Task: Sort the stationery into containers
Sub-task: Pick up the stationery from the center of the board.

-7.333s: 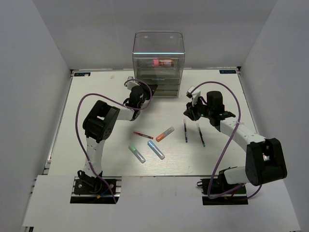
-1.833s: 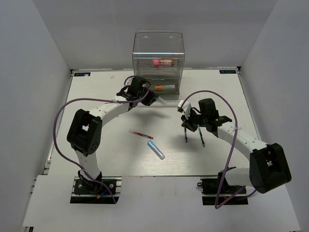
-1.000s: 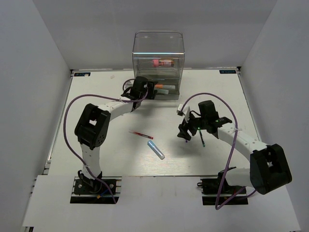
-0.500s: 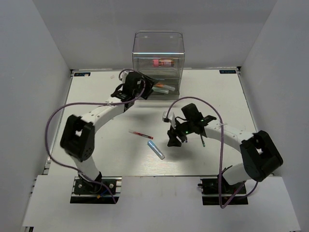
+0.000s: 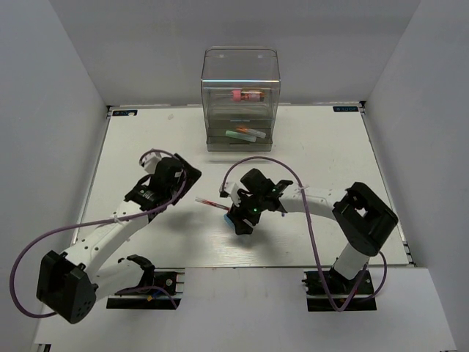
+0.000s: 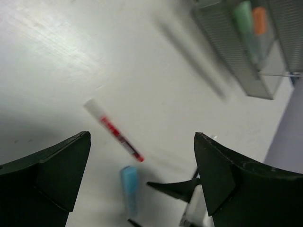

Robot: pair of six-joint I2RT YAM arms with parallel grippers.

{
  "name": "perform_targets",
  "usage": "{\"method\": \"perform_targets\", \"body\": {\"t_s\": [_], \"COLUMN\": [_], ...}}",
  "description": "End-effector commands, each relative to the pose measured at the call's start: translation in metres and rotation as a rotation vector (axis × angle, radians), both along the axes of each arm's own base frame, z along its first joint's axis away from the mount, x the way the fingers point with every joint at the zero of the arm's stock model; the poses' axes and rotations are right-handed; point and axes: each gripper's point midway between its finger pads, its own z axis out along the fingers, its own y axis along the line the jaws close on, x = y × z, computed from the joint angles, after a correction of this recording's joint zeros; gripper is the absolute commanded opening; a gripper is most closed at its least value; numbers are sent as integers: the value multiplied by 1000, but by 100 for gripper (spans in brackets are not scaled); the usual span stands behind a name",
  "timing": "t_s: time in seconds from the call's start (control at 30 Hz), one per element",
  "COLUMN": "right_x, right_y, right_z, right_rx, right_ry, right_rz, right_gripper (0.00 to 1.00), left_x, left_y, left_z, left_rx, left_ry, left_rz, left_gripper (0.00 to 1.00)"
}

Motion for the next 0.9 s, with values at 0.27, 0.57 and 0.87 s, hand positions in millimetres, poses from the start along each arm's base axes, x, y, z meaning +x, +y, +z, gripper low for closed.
{"method": "perform_targets", "body": {"t_s": [0.27, 0.57, 0.87], "right_x": [20, 9, 49], "right_y": [27, -8, -42], "right_z": [-18, -19, 36], "right_rx": [-105, -161, -114], "right_ry": [-211, -306, -579], "right_rz": [-92, -39, 2], "right_gripper": [61, 1, 0], "left_x": [-39, -40, -39], "left_y": [34, 15, -7], "left_z": [-30, -64, -90], "left_rx": [-17, -73, -91], "left_ry": [85, 209, 326], "left_rz": [147, 136, 76], "left_gripper": [100, 100, 100]}}
